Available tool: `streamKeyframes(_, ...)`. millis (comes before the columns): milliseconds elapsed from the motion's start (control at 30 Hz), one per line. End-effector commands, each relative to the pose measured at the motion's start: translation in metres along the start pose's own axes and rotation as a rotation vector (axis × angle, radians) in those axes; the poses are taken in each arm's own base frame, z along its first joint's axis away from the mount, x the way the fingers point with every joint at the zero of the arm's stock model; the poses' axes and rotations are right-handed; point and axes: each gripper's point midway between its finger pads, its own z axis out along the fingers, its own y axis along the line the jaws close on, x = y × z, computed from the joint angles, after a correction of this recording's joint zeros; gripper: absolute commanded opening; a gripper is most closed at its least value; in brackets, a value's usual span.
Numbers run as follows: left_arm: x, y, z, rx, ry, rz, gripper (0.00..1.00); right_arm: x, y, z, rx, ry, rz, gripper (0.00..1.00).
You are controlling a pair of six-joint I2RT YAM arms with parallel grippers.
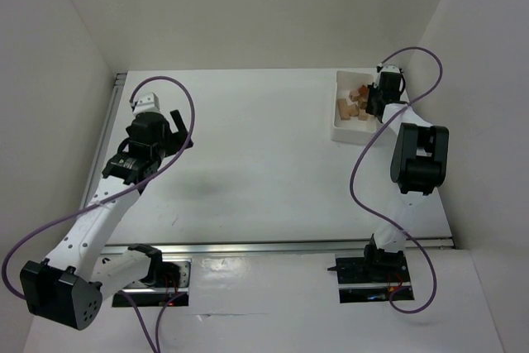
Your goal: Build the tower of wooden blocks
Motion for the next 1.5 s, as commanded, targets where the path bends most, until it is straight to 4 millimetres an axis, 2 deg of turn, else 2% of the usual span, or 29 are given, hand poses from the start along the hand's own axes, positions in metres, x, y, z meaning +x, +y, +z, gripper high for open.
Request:
streamKeyframes(0, -0.024, -0.008, -0.005, 0.022, -0.058, 0.005, 1.00, -0.038, 0.004, -0.013, -0.022, -0.103, -0.025, 0.00)
streamKeyframes(67, -0.024, -0.008, -0.005, 0.022, -0.058, 0.005, 1.00, -0.049, 0.001, -0.021, -0.018, -0.130, -0.070, 0.00)
streamKeyframes(167, -0.029, -0.011, -0.007, 0.029, -0.074, 0.009, 1.00, -0.082, -0.007, -0.051, 0.014, -0.229, -0.097, 0.00)
streamKeyframes(200, -0.029, -0.011, -0.007, 0.029, -0.074, 0.009, 1.00, -0.101, -0.011, -0.071, 0.029, -0.289, -0.101, 0.00)
streamKeyframes(233, -0.029, -0.011, -0.007, 0.029, -0.074, 0.009, 1.00, -0.106, -0.012, -0.080, 0.033, -0.304, -0.113, 0.00)
streamKeyframes(333, -0.031, -0.011, -0.009, 0.033, -0.082, 0.006, 1.00, -0.124, 0.001, -0.107, 0.031, -0.350, -0.201, 0.00)
streamKeyframes(400, -0.033, -0.013, -0.009, 0.047, -0.085, 0.004, 1.00, -0.123, 0.006, -0.114, 0.097, -0.349, -0.277, 0.00)
streamKeyframes(433, -0.033, -0.013, -0.009, 0.047, -0.085, 0.004, 1.00, -0.122, 0.029, -0.117, 0.099, -0.354, -0.377, 0.00)
streamKeyframes(467, -0.033, -0.013, -0.009, 0.047, -0.085, 0.004, 1.00, -0.124, 0.027, -0.122, 0.183, -0.359, -0.395, 0.00)
streamKeyframes(500, -0.033, -0.013, -0.009, 0.047, -0.085, 0.004, 1.00, -0.124, 0.035, -0.125, 0.198, -0.357, -0.429, 0.00)
streamKeyframes(533, -0.032, -0.015, -0.009, 0.055, -0.082, 0.004, 1.00, -0.124, 0.056, -0.128, 0.189, -0.368, -0.483, 0.00)
streamKeyframes(667, -0.033, -0.014, -0.015, 0.058, -0.088, 0.002, 1.00, -0.118, 0.094, -0.135, 0.245, -0.370, -0.589, 0.00)
streamKeyframes(733, -0.032, -0.012, -0.020, 0.060, -0.092, 0.001, 1.00, -0.122, 0.106, -0.140, 0.291, -0.394, -0.626, 0.00)
streamKeyframes(900, -0.033, -0.008, -0.026, 0.060, -0.111, -0.016, 1.00, -0.106, 0.153, -0.144, 0.257, -0.389, -0.722, 0.00)
streamKeyframes(933, -0.035, -0.008, -0.029, 0.065, -0.122, -0.020, 1.00, -0.113, 0.160, -0.151, 0.271, -0.426, -0.714, 0.00)
streamKeyframes(967, -0.035, -0.008, -0.030, 0.065, -0.122, -0.020, 1.00, -0.108, 0.166, -0.150, 0.294, -0.421, -0.787, 0.00)
streamKeyframes(1000, -0.035, -0.010, -0.030, 0.074, -0.118, -0.028, 1.00, -0.101, 0.184, -0.151, 0.300, -0.434, -0.835, 0.00)
streamKeyframes(1033, -0.032, -0.009, -0.030, 0.070, -0.109, -0.025, 1.00, -0.112, 0.185, -0.160, 0.371, -0.481, -0.809, 0.00)
streamKeyframes(1067, -0.034, -0.009, -0.032, 0.074, -0.116, -0.028, 1.00, -0.108, 0.196, -0.164, 0.402, -0.481, -0.913, 0.00)
streamKeyframes(1100, -0.034, -0.009, -0.032, 0.074, -0.116, -0.028, 1.00, -0.101, 0.200, -0.159, 0.436, -0.478, -0.957, 0.00)
streamKeyframes(1167, -0.033, -0.011, -0.033, 0.081, -0.114, -0.024, 1.00, -0.108, 0.202, -0.169, 0.516, -0.538, -0.945, 0.00)
streamKeyframes(1200, -0.033, -0.012, -0.033, 0.082, -0.113, -0.033, 1.00, -0.112, 0.202, -0.176, 0.573, -0.538, -1.025, 0.00)
streamKeyframes(1233, -0.033, -0.012, -0.033, 0.082, -0.113, -0.033, 1.00, -0.103, 0.211, -0.172, 0.602, -0.538, -1.088, 0.00)
streamKeyframes(1267, -0.032, -0.013, -0.033, 0.090, -0.109, -0.033, 1.00, -0.109, 0.210, -0.187, 0.662, -0.614, -1.047, 0.00)
streamKeyframes(1300, -0.034, -0.013, -0.036, 0.094, -0.117, -0.035, 1.00, -0.111, 0.219, -0.201, 0.734, -0.627, -1.174, 0.00)
streamKeyframes(1333, -0.034, -0.013, -0.036, 0.094, -0.117, -0.035, 1.00, -0.098, 0.228, -0.195, 0.774, -0.638, -1.230, 0.00)
streamKeyframes(1367, -0.033, -0.014, -0.036, 0.102, -0.113, -0.035, 1.00, -0.098, 0.230, -0.208, 0.832, -0.706, -1.197, 0.00)
streamKeyframes(1400, -0.033, -0.014, -0.036, 0.103, -0.113, -0.035, 1.00, -0.095, 0.235, -0.214, 0.901, -0.699, -1.308, 0.00)
streamKeyframes(1467, -0.031, -0.013, -0.036, 0.098, -0.104, -0.031, 1.00, -0.081, 0.253, -0.205, 0.884, -0.712, -1.399, 0.00)
